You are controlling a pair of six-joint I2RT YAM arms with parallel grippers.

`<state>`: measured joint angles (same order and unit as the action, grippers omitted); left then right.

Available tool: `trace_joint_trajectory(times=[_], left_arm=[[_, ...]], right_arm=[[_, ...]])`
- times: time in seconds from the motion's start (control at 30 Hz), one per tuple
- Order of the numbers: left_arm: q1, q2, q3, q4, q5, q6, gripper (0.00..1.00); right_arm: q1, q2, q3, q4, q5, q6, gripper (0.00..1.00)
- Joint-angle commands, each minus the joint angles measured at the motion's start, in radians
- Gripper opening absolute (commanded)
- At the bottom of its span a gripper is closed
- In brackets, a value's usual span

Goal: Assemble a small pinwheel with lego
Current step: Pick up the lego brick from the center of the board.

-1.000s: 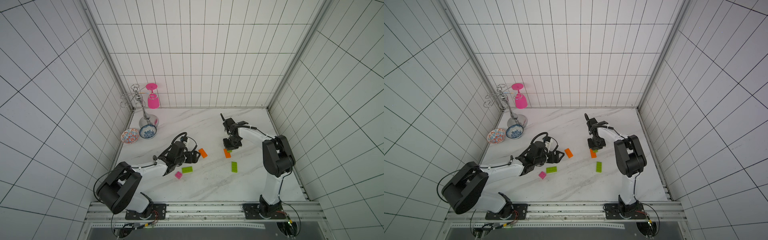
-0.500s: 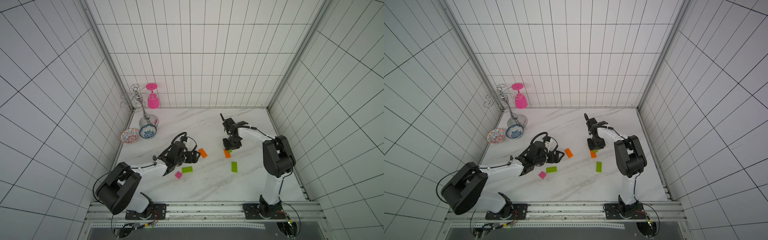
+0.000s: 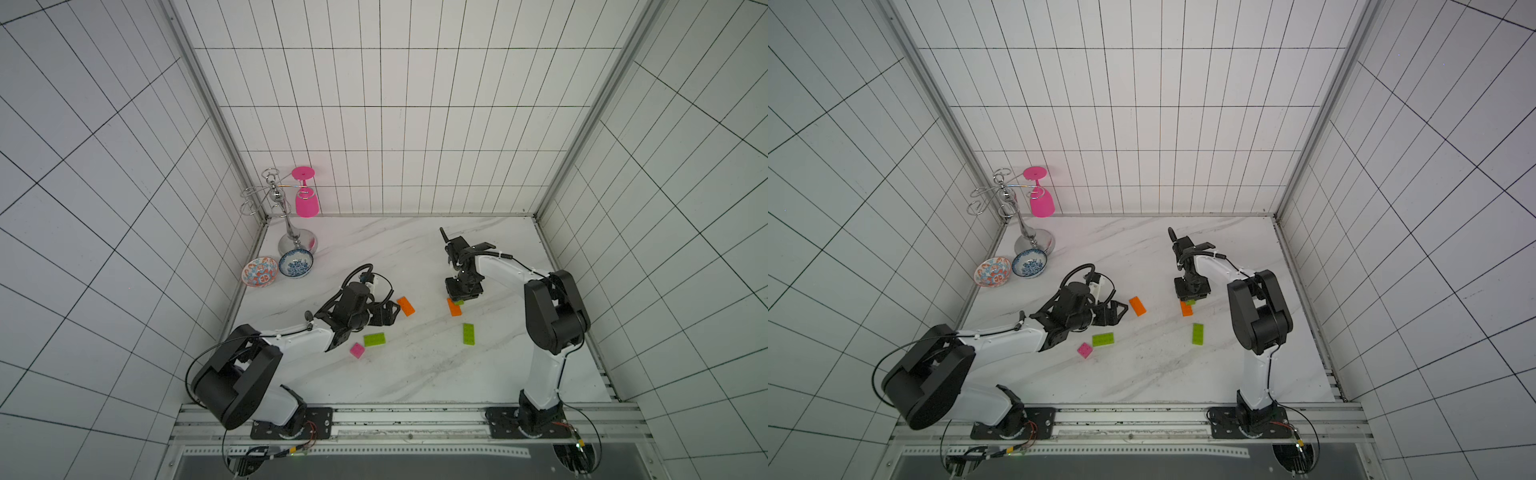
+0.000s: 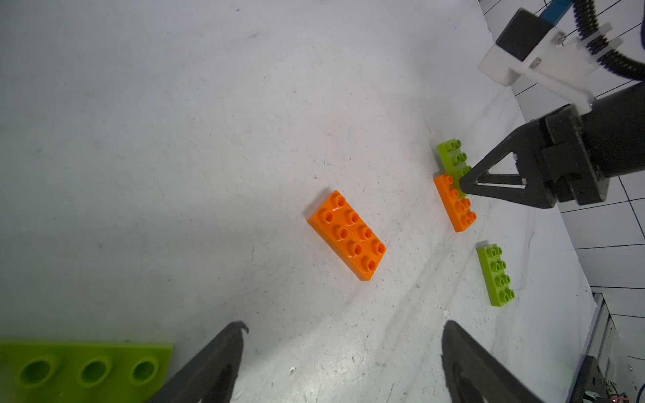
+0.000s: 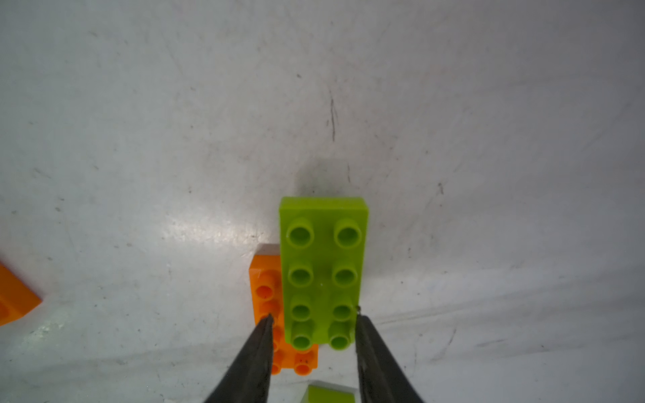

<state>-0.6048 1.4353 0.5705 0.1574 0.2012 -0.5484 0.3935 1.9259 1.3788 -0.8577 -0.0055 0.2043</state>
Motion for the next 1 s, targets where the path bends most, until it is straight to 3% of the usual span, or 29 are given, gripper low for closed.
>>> trace_joint_trajectory(times=[0.0,0.43,0.77,0.97], left_arm=[[0.006,-0.018,0.014,0.005,-0.011,0.011,0.9],[0.02,-0.025,0.009,0.0,-0.004,0.002,0.9],[0.129,-0.078,-0.099,0.098,0.068,-0.115,0.9],[0.154,-0.082,-0.127,0.142,0.083,-0.144,0.89]], right_arm=[[0.004,0.022,0.023,-0.04,0.016,-0.002,0.41],[0.02,-0.014,0.01,-0.035,0.006,-0.02,0.31],[0.262,-0.08,-0.027,-0.012,-0.02,-0.084,0.28],[0.326,-0.043,0.007,-0.037,-0.027,-0.112,0.28]])
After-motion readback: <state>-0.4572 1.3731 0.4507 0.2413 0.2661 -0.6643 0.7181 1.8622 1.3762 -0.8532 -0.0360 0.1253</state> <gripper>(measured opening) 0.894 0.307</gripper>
